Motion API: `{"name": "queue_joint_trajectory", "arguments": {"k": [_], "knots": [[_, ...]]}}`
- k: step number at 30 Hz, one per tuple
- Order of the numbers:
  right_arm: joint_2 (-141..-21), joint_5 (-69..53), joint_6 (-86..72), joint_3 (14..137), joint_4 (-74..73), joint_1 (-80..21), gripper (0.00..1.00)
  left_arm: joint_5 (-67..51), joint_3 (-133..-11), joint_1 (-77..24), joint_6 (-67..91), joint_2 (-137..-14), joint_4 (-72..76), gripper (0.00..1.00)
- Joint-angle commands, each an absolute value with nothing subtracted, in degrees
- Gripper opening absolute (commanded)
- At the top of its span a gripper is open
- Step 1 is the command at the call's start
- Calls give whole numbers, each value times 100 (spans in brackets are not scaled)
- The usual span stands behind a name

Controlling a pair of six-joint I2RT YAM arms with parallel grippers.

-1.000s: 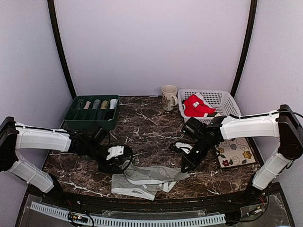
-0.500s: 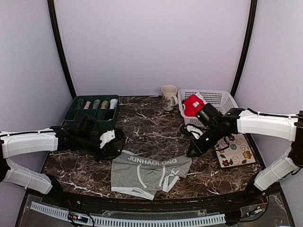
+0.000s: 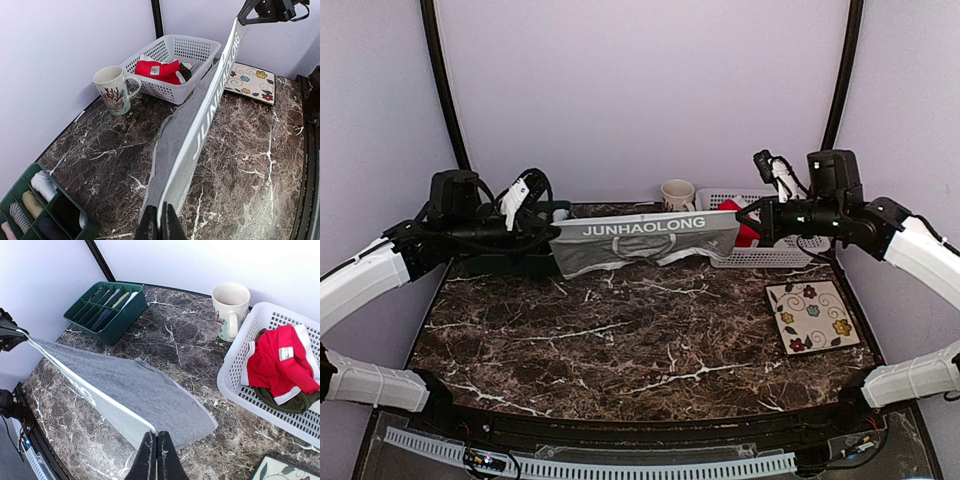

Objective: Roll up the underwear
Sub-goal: Place the underwear at the center of the board.

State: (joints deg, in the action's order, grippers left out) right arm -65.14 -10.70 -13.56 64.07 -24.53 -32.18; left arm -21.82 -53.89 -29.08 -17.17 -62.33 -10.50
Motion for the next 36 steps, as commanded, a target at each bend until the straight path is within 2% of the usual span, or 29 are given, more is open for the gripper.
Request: {"name": "queue_joint_trajectory", "arguments": {"k": [1, 5, 9, 14, 18, 23, 27, 33, 34, 35, 36], "knots": [[-6327, -861, -1255, 6473, -2316, -3103, 0, -2270, -5867, -2816, -1530, -6240, -1816, 0], [-5883, -1494, -1341, 6040, -2515, -3162, 0, -2902, -6027, -2824, -1423, -6090, -2676, 0], [-5362, -1987, -1814, 5543, -2665, -3489, 0, -3396, -5668, -2826, -900, -5552, -3073, 0], [-5630, -1405, -2419, 5147, -2940, -3980, 0, -3049, -5059, -2829, -263, -5353, -3159, 0], [-6601, -383, -2445, 5084, -2562, -3842, 0, -2329, -4946, -2828, -1, -6333, -2734, 0], [-8185, 519, -2409, 5496, -2014, -3503, 0, -1199, -5407, -2800, 83, -8020, -2090, 0], [-9215, 921, -2296, 5738, -1674, -3407, 0, -766, -5941, -2746, -45, -9135, -1736, 0], [-9962, 1146, -2268, 6157, -1535, -3324, 0, -460, -6532, -2735, -205, -10244, -1392, 0], [-10037, 1151, -2263, 6283, -1590, -3328, 2, -442, -6634, -2738, -222, -10366, -1378, 2], [-10090, 1160, -2248, 6404, -1736, -3315, 11, -429, -6767, -2742, -224, -10453, -1423, 7], [-10104, 1182, -2223, 6531, -1856, -3317, 20, -424, -6914, -2742, -236, -10518, -1540, 17]]}}
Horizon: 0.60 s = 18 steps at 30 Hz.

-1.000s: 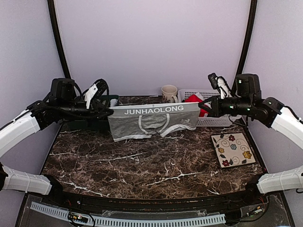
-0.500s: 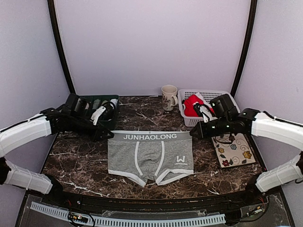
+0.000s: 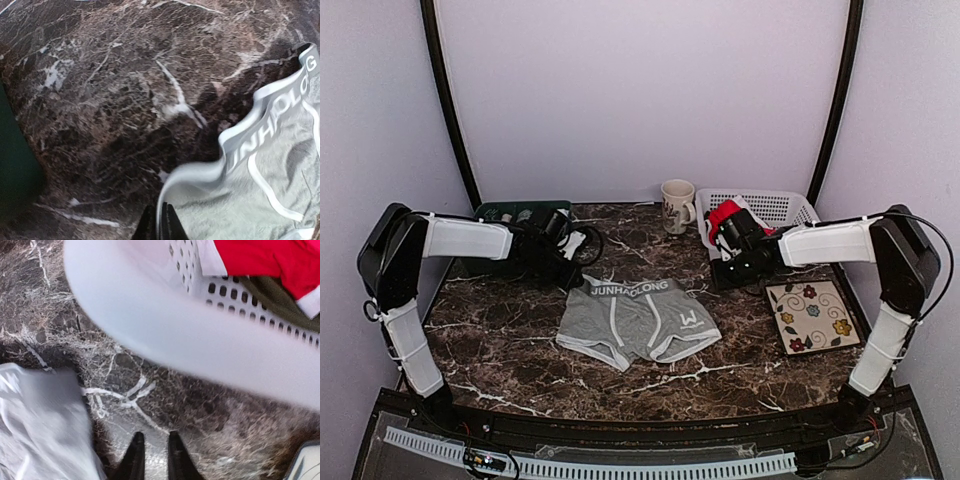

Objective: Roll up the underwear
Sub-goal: Place the underwear at the center of the board.

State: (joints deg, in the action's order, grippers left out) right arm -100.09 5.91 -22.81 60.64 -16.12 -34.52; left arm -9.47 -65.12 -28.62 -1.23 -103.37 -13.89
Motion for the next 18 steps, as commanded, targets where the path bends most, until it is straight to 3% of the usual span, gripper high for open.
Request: {"name": "queue_joint_trajectory", "arguments": {"k": [1, 4, 5, 12, 18], "knots": [[-10084, 1163, -2187, 6645, -1965, -3314, 26, -423, -7026, -2740, -241, -10538, -1688, 26], [-9861, 827, -2012, 6801, -2167, -3316, 42, -561, -7193, -2740, -329, -10377, -1963, 48], [-9745, 641, -1904, 6788, -2220, -3316, 44, -615, -7191, -2740, -333, -10265, -2055, 51], [-9706, -1298, -1165, 6443, -2144, -3337, 41, -870, -6318, -2776, 42, -9404, -2331, 53], [-10595, -2007, -791, 7268, -2372, -3756, 32, -1021, -5622, -2819, 544, -8706, -2230, 53]]}}
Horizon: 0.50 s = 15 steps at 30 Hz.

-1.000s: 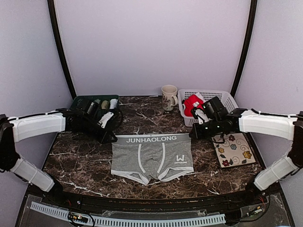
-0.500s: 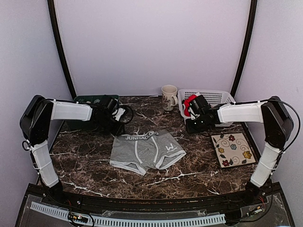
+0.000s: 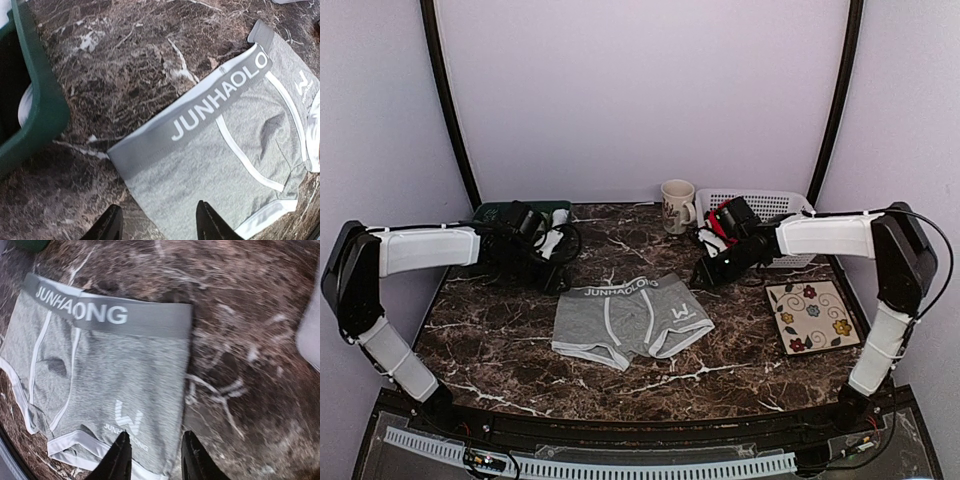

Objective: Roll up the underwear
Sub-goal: Place the underwear at the center of the board, then rotate the underwear at the center of the board.

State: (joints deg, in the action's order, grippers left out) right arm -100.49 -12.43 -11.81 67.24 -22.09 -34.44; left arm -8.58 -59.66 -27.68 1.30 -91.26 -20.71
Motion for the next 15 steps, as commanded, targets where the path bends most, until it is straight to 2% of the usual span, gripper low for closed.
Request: {"name": "queue_joint_trajectory", "arguments": {"k": [1, 9, 15], "knots": [[-10799, -2035, -717, 7429, -2434, -3840, 30, -1034, -5552, -2820, 612, -8623, -2210, 53], [-11799, -1355, -493, 7859, -2802, -4083, 15, -982, -5185, -2947, 939, -8108, -2293, 52], [-11364, -855, -690, 6816, -3016, -4069, 8, -827, -5048, -3127, 1010, -7947, -2469, 51]]}}
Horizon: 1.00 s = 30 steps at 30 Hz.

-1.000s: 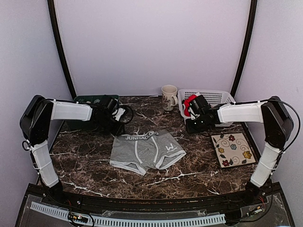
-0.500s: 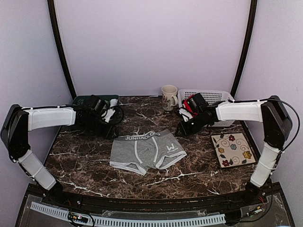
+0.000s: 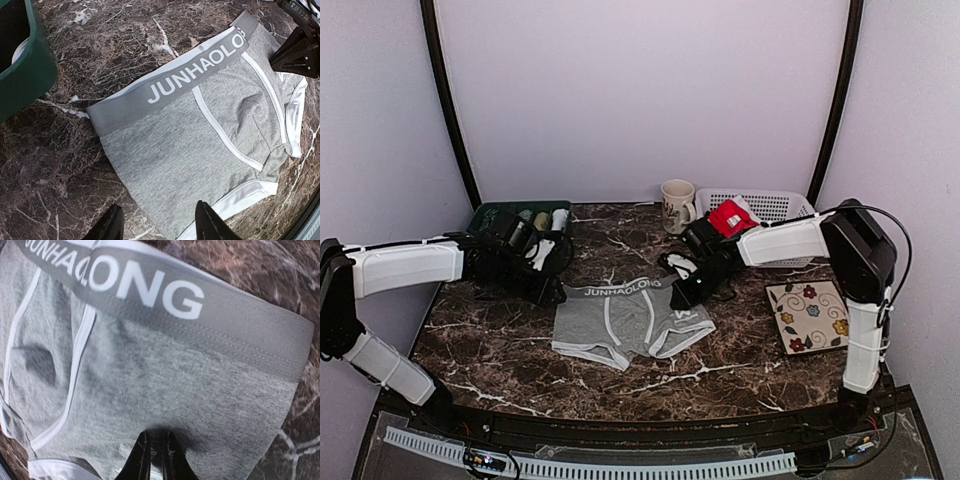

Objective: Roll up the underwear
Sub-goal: Rotate the underwear at the center of the board.

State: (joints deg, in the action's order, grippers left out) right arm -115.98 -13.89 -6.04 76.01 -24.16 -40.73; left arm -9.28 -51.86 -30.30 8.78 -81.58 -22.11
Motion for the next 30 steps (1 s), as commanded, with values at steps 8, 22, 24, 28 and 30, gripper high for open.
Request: {"name": "queue_joint_trajectory", "arguments": {"k": [8, 22, 24, 28, 30], "knots": [[-9859, -1909, -1387, 4931, -3189, -4833, 6, -1035, -4950, -3698, 1020, -8085, -2585, 49], [-9074, -1774, -1369, 5512, -3511, -4271, 11, -976, -6010, -5235, 1473, -9460, -2173, 41], [-9085, -1766, -1350, 5567, -3531, -4264, 11, -958, -6110, -5342, 1558, -9648, -2182, 40], [-9082, -1764, -1336, 5632, -3542, -4254, 11, -857, -6017, -5370, 1626, -9870, -2174, 38], [-9085, -1791, -1323, 5645, -3546, -4254, 11, -769, -5947, -5348, 1502, -10012, -2296, 37]]}}
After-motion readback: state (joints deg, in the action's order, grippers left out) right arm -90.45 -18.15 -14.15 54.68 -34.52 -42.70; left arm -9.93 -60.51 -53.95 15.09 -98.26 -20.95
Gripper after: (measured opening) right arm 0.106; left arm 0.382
